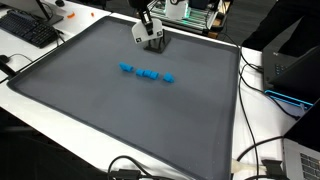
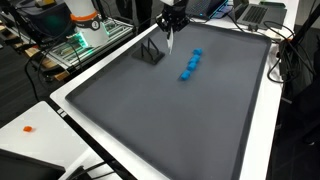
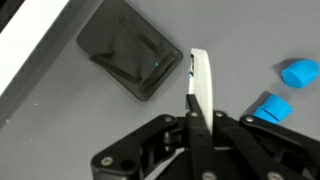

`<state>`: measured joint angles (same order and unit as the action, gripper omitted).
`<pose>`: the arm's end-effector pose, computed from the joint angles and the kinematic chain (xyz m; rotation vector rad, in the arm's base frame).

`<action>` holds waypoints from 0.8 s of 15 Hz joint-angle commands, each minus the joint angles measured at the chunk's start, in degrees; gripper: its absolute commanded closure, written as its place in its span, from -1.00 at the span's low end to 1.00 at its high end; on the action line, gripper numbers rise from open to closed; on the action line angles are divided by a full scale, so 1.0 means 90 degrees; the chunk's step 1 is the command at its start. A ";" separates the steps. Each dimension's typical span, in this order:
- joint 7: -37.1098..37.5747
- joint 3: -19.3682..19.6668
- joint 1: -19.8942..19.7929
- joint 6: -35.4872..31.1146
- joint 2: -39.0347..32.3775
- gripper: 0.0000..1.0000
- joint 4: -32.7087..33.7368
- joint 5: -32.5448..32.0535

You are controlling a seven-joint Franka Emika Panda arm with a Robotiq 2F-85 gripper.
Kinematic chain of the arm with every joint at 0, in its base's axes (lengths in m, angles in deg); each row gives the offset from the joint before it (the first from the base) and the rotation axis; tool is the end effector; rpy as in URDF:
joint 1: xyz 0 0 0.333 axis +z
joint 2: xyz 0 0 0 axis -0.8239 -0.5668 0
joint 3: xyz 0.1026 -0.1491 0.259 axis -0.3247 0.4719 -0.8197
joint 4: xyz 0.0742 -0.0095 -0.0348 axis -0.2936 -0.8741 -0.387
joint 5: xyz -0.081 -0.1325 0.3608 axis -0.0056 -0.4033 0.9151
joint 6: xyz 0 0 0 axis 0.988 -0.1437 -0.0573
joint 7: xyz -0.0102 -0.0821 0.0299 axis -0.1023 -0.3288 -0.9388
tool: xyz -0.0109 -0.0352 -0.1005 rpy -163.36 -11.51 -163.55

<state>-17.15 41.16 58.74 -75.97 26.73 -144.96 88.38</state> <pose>0.5225 0.0479 0.3081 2.8501 -1.2187 -0.3969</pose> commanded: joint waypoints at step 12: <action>0.1675 0.0088 -0.0117 -0.1968 0.0794 0.98 -0.1980 0.1317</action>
<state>-3.79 42.08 57.86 -89.41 31.42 -158.23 97.95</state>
